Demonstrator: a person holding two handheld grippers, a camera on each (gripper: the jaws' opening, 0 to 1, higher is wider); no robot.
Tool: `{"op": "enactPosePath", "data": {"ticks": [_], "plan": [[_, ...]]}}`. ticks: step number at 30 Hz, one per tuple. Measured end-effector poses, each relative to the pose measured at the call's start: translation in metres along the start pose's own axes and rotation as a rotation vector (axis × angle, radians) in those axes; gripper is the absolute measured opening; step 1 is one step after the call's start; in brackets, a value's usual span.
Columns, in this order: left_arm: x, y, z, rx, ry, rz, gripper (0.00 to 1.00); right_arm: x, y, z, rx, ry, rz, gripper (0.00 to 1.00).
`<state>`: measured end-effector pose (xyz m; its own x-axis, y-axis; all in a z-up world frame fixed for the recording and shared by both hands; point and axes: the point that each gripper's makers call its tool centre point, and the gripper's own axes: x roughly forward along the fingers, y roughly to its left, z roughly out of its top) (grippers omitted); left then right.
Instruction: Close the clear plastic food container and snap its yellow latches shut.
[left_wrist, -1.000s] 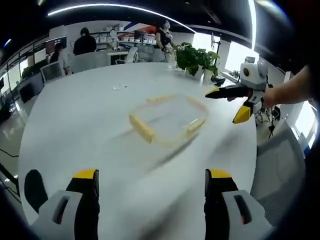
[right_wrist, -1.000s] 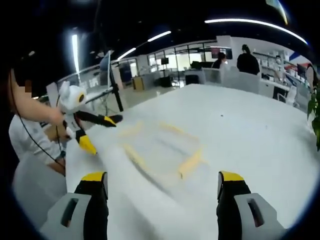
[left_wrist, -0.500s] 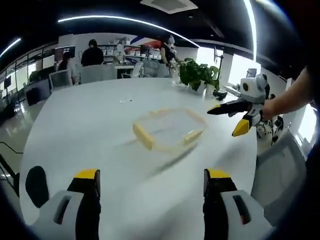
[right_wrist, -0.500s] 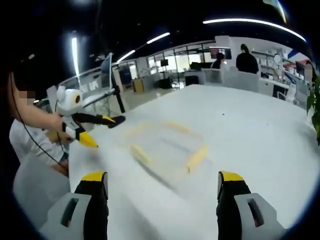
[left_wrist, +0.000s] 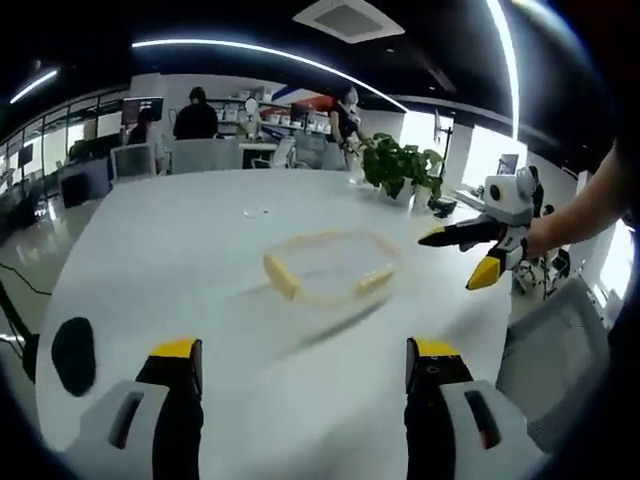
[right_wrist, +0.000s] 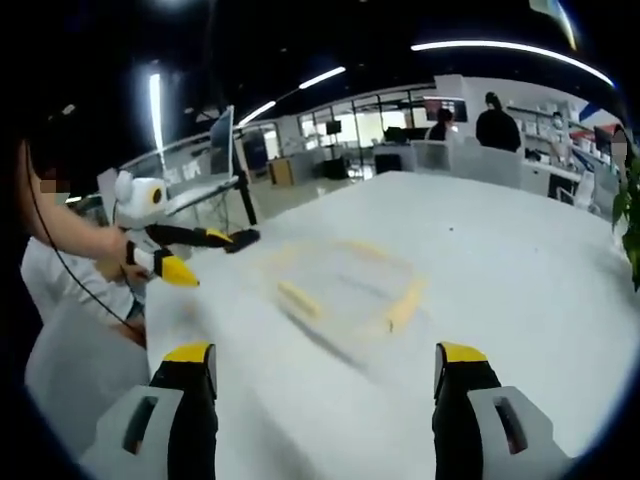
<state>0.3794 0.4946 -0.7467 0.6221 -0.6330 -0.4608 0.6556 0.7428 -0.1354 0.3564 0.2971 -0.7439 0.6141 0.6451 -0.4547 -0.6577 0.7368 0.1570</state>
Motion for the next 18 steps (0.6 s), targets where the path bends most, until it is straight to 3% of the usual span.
{"op": "enactPosePath", "data": {"ticks": [6, 18], "plan": [[-0.009, -0.004, 0.003, 0.001, -0.033, 0.009, 0.84, -0.005, 0.006, 0.003, -0.003, -0.014, 0.001, 0.9], [-0.024, -0.009, -0.002, -0.014, -0.044, 0.026, 0.82, -0.014, 0.02, 0.0, -0.017, -0.026, 0.002, 0.9]]}}
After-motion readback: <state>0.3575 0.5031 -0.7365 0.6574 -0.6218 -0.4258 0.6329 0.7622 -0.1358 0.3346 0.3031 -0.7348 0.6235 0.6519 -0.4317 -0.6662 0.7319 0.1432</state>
